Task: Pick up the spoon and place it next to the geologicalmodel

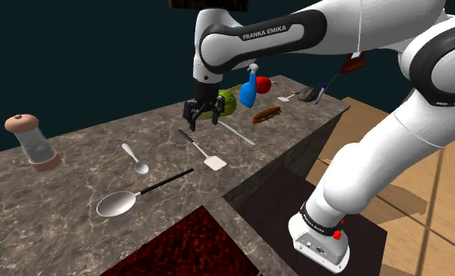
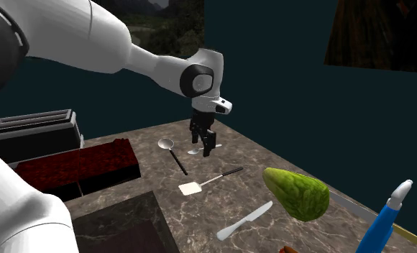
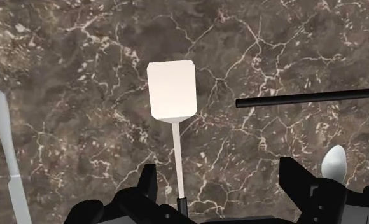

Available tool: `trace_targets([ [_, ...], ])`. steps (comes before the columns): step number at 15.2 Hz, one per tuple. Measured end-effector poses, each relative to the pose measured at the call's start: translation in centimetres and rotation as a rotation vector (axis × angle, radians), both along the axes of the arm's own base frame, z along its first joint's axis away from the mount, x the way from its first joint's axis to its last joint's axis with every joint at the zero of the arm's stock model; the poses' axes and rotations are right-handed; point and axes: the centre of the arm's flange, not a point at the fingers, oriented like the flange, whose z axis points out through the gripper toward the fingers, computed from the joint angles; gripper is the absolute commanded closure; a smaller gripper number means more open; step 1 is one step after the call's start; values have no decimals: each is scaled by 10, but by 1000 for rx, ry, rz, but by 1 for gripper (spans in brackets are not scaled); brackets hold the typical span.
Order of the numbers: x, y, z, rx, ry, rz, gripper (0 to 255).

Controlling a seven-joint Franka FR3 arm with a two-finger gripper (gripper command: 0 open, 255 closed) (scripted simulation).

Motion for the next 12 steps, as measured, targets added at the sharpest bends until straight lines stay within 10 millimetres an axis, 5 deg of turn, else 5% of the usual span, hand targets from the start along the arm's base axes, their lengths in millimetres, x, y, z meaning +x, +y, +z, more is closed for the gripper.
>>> trace_targets([
  [12,109,95,-58,40,32,25,0],
])
